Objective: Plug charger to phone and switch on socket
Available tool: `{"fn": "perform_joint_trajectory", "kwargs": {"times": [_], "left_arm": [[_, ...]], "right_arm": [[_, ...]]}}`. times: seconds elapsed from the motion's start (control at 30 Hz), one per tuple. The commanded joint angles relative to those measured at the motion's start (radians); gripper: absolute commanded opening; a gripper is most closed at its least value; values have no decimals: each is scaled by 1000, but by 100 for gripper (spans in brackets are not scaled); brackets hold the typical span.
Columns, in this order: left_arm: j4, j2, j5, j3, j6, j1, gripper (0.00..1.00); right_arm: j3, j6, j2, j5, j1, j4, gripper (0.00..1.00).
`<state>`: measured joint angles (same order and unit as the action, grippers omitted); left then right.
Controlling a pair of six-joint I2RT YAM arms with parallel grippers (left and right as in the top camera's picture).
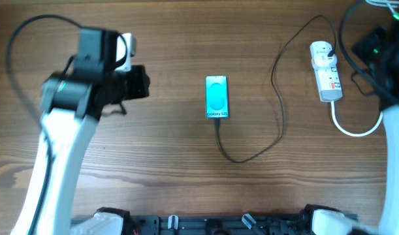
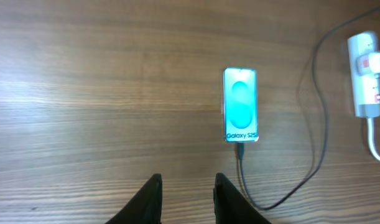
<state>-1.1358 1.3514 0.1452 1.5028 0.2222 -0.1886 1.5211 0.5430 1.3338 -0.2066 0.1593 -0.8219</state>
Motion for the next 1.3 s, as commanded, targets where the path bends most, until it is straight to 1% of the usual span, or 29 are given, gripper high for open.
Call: {"fn": "perform_joint_trajectory", "kwargs": {"times": [0.0,0.07,0.1,0.17,0.23,0.3,0.37,0.43,0.47,0.5,0.53,0.57,0.6,0.63,0.7,0.73,0.8,0.87,0.93,1.0,1.03,1.07,1.1,1.13,1.17,1.2,1.23,1.27], "left_arm": [[-77,-225,-217,3,46,-77,24],[-133,-368,-321,2,102,-135,21],[-150,-426,-340,2,123,-153,20],[-191,-569,-349,2,153,-189,20],[-255,-744,-350,1,159,-195,21],[-286,-879,-348,-15,187,-195,22],[-294,-991,-348,-65,240,-195,25],[-294,-1067,-348,-142,285,-195,36],[-294,-1079,-348,-172,297,-195,45],[-294,-1080,-348,-197,308,-195,52],[-291,-1080,-348,-234,311,-195,72],[-291,-1080,-348,-252,311,-195,90],[-291,-1080,-348,-274,311,-195,100],[-292,-1080,-340,-299,311,-195,100],[-296,-1080,-319,-321,310,-195,100],[-298,-1080,-319,-321,310,-195,100],[-299,-1080,-319,-321,310,-195,100],[-299,-1080,-319,-321,310,-195,100],[-298,-1080,-319,-321,310,-195,100],[-299,-1080,-319,-321,310,-195,100],[-299,-1080,-319,-321,310,-195,100],[-299,-1080,-319,-321,310,-195,100],[-299,-1080,-319,-321,310,-195,100],[-299,-1080,-319,-321,310,-195,100],[-299,-1080,-319,-321,310,-195,100],[-299,-1080,-319,-321,310,-195,100],[-299,-1080,-319,-321,310,-195,100],[-299,-1080,-319,-321,310,-195,100]], "right_arm": [[7,-28,-204,72,-6,-62,5],[6,-47,-312,104,-6,-137,5],[6,-47,-362,104,-6,-173,5],[6,-52,-475,103,-6,-243,5],[6,-72,-640,103,-6,-329,5],[6,-72,-780,104,-6,-386,4],[6,-70,-924,103,-6,-471,5],[6,-71,-1057,87,-5,-561,5],[6,-72,-1083,79,-5,-574,8],[6,-71,-1114,73,-5,-586,12],[6,-68,-1130,74,-5,-600,23],[7,-55,-1132,74,-5,-615,31],[4,-25,-1131,74,-5,-636,55],[-11,38,-1131,73,-5,-666,79],[-51,153,-1131,73,-5,-692,100],[-84,204,-1131,73,-5,-694,100],[-154,255,-1131,73,-5,-665,100],[-253,218,-1131,78,-5,-555,100],[-428,216,-1131,180,-5,-330,100],[-538,216,-1131,274,-5,-153,100],[-625,217,-1131,366,-5,3,100],[-686,223,-1131,447,-5,119,100],[-769,276,-1131,543,-5,262,100],[-799,341,-1131,561,-5,284,100],[-819,428,-1131,560,-5,270,100],[-843,568,-1130,560,-5,214,100],[-857,642,-1130,510,-5,162,100],[-871,723,-1130,406,-5,80,100]]}}
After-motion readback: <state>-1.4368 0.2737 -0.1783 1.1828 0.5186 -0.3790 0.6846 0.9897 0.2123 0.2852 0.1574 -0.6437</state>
